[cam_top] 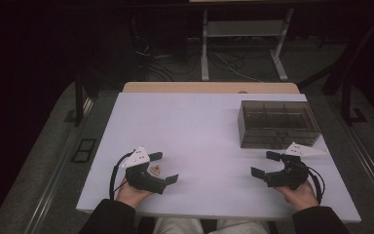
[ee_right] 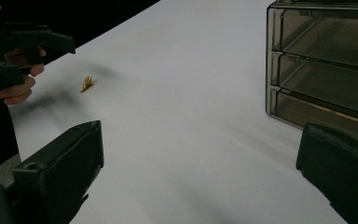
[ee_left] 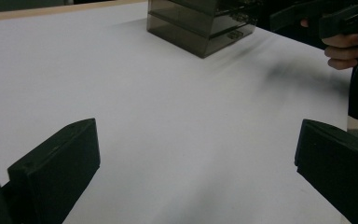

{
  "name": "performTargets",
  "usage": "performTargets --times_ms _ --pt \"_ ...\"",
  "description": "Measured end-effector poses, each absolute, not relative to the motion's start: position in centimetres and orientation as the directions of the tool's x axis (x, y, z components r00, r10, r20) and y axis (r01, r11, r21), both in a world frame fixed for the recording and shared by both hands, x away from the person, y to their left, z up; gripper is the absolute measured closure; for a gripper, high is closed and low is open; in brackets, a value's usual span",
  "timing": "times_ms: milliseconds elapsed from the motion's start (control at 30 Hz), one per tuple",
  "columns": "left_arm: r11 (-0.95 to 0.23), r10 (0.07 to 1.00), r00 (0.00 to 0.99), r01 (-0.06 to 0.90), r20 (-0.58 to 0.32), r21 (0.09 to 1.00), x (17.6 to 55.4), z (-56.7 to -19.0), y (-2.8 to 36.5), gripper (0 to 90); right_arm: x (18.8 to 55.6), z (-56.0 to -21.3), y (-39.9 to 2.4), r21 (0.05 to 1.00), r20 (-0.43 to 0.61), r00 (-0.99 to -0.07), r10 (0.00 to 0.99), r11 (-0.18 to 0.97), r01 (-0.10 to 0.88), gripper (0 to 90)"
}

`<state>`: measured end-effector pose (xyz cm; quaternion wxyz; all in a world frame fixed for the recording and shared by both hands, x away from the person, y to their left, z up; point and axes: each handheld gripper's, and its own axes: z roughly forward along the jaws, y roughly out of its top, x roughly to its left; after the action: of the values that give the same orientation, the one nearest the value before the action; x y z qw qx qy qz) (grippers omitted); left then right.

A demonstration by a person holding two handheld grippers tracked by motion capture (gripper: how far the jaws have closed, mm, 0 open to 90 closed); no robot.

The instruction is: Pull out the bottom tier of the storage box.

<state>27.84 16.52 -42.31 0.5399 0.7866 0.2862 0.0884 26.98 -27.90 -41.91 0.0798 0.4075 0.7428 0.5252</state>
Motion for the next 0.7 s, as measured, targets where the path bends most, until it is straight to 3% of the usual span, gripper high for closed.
performTargets --times_ms 700 --pt "-0.257 0.545 0.820 0.359 -0.172 0.897 27.90 -42.34 16.55 0.0 26.78 -41.82 -27.88 0.848 0.301 -0.655 0.693 0.119 0.516 0.2"
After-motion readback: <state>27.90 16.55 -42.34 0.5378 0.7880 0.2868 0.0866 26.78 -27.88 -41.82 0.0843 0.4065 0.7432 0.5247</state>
